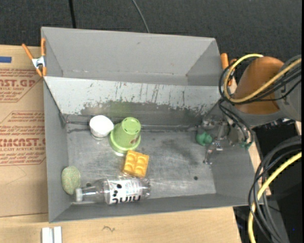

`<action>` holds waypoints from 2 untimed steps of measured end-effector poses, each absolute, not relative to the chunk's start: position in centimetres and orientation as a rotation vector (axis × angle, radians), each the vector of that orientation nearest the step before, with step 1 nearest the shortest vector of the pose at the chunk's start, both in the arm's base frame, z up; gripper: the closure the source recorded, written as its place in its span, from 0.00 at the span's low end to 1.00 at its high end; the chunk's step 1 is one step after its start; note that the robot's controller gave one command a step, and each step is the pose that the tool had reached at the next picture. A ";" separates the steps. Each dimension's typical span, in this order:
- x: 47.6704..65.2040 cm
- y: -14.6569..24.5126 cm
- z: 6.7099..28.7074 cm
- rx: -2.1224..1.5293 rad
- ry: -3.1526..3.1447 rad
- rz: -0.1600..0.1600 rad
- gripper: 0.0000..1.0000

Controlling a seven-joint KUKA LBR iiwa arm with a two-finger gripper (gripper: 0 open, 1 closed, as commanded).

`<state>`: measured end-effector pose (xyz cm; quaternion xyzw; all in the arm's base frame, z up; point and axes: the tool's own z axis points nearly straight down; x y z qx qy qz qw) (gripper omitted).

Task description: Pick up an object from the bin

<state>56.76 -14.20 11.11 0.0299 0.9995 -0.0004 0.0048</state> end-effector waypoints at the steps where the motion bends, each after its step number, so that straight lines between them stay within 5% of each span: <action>1: 57.2 -13.2 8.6 0.314 3.128 0.003 0.00; 2: 59.0 -14.8 9.8 0.140 3.136 -0.001 0.00</action>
Offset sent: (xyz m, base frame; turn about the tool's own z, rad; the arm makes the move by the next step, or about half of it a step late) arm 0.0259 -0.0115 -0.0111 0.0160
